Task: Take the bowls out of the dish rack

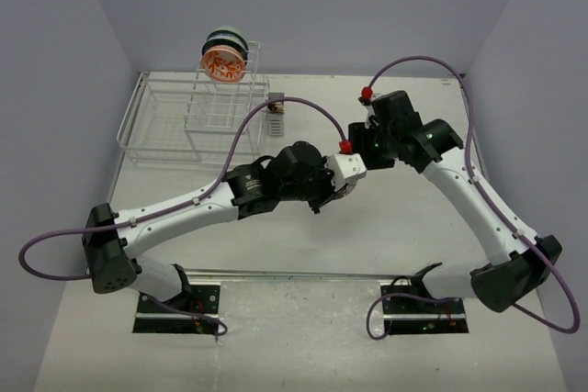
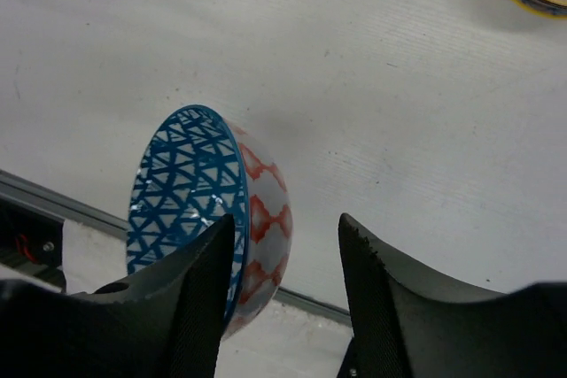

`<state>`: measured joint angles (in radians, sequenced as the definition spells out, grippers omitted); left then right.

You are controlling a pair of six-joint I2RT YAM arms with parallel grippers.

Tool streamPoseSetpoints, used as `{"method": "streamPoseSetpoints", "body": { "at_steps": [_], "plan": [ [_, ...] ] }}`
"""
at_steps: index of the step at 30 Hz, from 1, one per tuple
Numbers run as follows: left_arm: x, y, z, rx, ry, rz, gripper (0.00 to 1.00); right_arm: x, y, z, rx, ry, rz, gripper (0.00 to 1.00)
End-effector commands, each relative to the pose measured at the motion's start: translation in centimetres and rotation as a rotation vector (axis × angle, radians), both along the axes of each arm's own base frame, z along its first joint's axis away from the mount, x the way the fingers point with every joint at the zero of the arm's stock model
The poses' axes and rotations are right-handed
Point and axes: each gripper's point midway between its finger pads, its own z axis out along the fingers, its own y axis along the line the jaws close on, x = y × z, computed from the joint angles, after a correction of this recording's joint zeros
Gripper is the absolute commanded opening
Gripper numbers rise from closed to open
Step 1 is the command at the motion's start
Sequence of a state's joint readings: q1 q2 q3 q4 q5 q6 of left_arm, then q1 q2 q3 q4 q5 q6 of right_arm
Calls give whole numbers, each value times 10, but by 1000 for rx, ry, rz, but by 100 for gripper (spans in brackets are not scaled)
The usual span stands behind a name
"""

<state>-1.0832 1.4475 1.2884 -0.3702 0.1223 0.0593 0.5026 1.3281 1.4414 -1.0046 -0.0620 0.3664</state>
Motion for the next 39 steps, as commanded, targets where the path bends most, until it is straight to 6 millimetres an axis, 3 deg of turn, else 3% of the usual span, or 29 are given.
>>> {"method": "streamPoseSetpoints", "body": {
  "at_steps": [1,2,7,8,15,20,22,24,25,26,27,28,29,31,34,35,39],
  "plan": [
    [12,-3,40,-51,-116,0,0,1,-11,-11,-94,1,-25,50],
    [13,-4,39,-47,-114,1,0,2,-8,-12,-94,4,-19,45],
    [16,-4,34,-15,-110,15,0,4,2,-20,-107,22,-6,5],
    [18,-4,31,-9,-109,23,0,7,6,-19,-94,12,-6,2],
    [26,0,19,18,-118,70,0,9,23,-33,-8,13,16,0],
    [37,8,22,6,-134,164,0,29,25,-18,105,-69,-70,0],
    [38,14,21,-1,-139,192,0,36,17,-17,119,-92,-125,0],
    [42,17,26,-35,-152,229,11,44,7,-14,159,-131,-200,0],
    [41,20,20,-29,-145,238,18,51,6,-9,199,-158,-236,0],
    [43,20,22,-47,-147,253,43,53,2,-10,210,-163,-255,0],
    [43,21,24,-60,-142,265,50,54,-6,-14,216,-166,-284,0],
    [47,25,24,-70,-145,303,79,59,-13,-17,225,-173,-317,0],
    [46,26,26,-78,-148,304,96,61,-16,-18,219,-182,-333,0],
    [51,34,28,-95,-138,375,100,70,-32,-18,224,-203,-399,0],
    [62,60,55,-197,-118,579,100,92,-75,-21,191,-290,-577,0],
    [74,80,61,-211,-138,715,100,99,-93,-19,189,-318,-639,0],
    [87,139,78,-293,-100,1016,100,124,-139,-10,174,-434,-826,0]
  ]
}}
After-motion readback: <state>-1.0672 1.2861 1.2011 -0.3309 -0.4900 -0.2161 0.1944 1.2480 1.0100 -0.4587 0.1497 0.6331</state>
